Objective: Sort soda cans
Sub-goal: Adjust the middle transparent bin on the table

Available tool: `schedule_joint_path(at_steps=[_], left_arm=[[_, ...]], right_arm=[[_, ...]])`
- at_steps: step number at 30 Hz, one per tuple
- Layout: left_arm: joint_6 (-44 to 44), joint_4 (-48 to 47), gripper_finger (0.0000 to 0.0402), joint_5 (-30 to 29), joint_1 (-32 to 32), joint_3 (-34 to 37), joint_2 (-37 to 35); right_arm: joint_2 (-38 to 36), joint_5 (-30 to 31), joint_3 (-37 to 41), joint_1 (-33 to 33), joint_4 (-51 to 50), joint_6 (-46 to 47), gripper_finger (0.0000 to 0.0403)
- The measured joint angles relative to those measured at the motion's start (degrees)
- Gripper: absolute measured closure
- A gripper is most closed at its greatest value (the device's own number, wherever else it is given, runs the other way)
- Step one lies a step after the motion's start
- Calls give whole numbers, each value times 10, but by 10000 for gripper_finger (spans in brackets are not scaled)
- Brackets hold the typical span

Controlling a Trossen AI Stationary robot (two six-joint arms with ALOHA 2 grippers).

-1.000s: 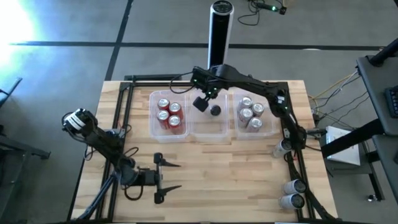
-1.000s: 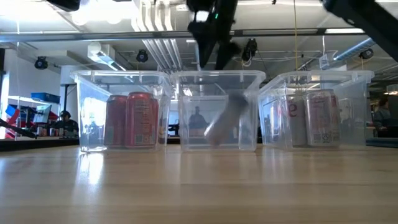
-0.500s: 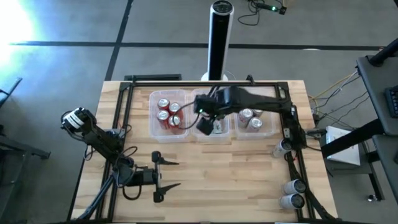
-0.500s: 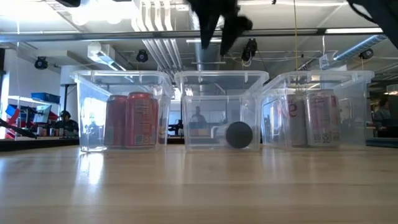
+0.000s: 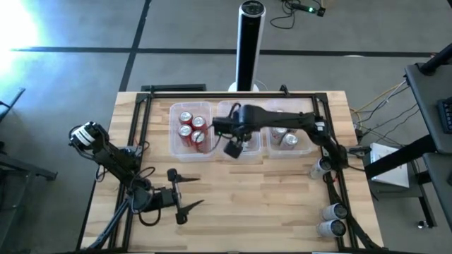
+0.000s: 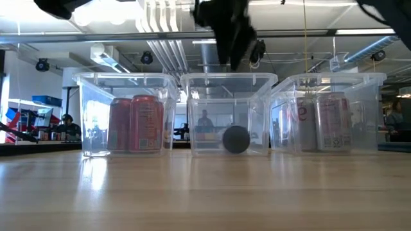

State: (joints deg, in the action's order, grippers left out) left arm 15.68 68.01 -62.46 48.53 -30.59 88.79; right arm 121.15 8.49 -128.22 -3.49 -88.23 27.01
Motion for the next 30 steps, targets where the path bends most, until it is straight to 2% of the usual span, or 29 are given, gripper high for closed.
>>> schedule_joint_path(at_steps=[7, 12, 20, 23, 29, 30], left_arm=[[-10, 1, 65, 37, -2, 1, 0], [19, 3, 65, 36, -2, -16, 0], [35, 2, 65, 34, 0, -17, -3], [45, 2, 65, 27, 5, -8, -11], [53, 0, 65, -16, 17, 0, -21], [54, 0, 65, -16, 17, 1, -21]], right_arm=[[-32, 67, 7, 86, 8, -96, 109], [-25, 15, 35, 76, 53, -134, 127], [-22, -8, 112, 49, 102, -158, 175], [-21, -61, 134, 39, 126, -170, 217], [-26, -121, 126, 44, 104, -173, 365], [-30, -119, 117, 46, 96, -169, 374]])
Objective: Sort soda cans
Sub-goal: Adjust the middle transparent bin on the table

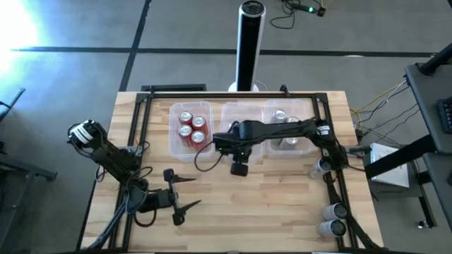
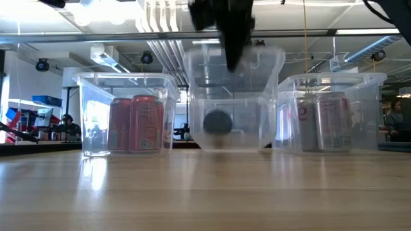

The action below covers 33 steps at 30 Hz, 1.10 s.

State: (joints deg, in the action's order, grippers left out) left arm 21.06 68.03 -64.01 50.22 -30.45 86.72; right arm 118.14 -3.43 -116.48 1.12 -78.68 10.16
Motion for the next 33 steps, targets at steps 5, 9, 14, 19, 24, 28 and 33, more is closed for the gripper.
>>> schedule_joint_path(at_steps=[5, 9, 14, 19, 24, 28, 33], left_arm=[[5, 0, 65, -1, 0, 2, -2], [7, 5, 65, -1, 0, 2, -9], [6, 5, 65, 0, 0, 2, -10], [3, 5, 65, 0, 0, 2, -10], [-9, 1, 65, 6, 0, 3, -10], [-15, 6, 65, 100, 2, 3, -12], [-26, 24, 65, 157, 8, 3, -17]], right_arm=[[-27, -38, -60, 16, -36, 15, 380], [-42, -95, -118, 26, -43, 40, 382], [-55, -169, -176, 31, -42, 70, 383], [-63, -192, -181, 30, -37, 93, 383], [-61, -266, -181, 35, -37, 113, 383], [-59, -311, -179, 51, -29, 120, 383], [-59, -352, -176, 72, 19, 102, 382]])
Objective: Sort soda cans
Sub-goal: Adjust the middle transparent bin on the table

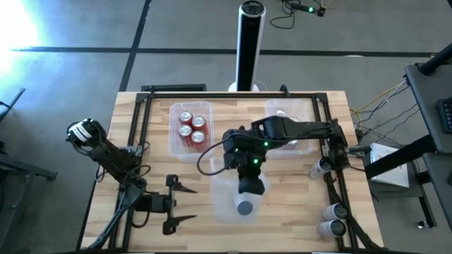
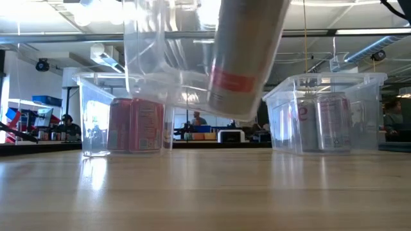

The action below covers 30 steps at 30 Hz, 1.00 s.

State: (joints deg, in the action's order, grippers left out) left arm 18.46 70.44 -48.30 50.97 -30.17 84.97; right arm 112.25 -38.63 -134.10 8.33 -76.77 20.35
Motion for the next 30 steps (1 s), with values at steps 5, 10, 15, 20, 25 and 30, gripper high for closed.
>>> schedule_joint_path(at_steps=[5, 10, 15, 20, 25, 30], left_arm=[[-19, 6, 65, -18, -3, 0, 1], [17, 11, 65, -117, -1, -2, -21], [-38, -144, 65, -6, -34, -3, -102], [-199, -336, 65, 217, -146, -25, -131], [-193, -380, 65, 359, -228, -87, -82], [-164, -474, 89, 450, -245, -171, -20]], right_arm=[[0, -21, 13, 16, 38, -18, 381], [0, -47, 46, 30, 39, -36, 380], [0, -83, 84, 39, 37, -54, 380], [1, -84, 107, 45, 44, -85, 380], [1, -94, 122, 46, 53, -114, 380], [1, -97, 123, 48, 63, -143, 379]])
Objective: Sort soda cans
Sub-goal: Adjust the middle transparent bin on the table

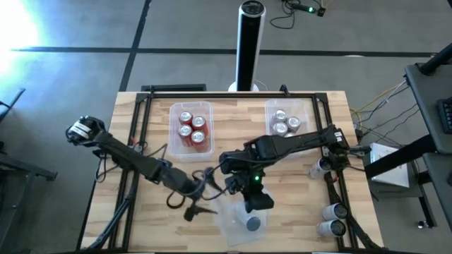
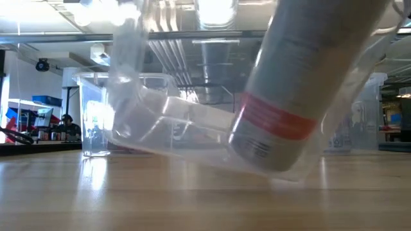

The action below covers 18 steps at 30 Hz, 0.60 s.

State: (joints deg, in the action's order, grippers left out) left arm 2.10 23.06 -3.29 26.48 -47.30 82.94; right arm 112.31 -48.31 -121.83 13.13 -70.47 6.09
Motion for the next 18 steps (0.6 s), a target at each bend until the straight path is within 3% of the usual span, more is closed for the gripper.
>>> schedule_joint_path(at_steps=[5, 11, 14, 18], left_arm=[[4, -63, 159, 48, 1, -73, 49], [-1, -82, 314, 88, 1, -122, 91], [-18, -75, 385, 93, 1, -125, 98], [-26, -28, 387, 83, -1, -113, 99]], right_arm=[[0, 42, -4, 1, 9, 17, 373], [-12, 135, -6, 11, 7, 37, 335], [-32, 221, -5, 28, 5, 36, 309], [-71, 391, -5, 70, -2, 59, 271]])
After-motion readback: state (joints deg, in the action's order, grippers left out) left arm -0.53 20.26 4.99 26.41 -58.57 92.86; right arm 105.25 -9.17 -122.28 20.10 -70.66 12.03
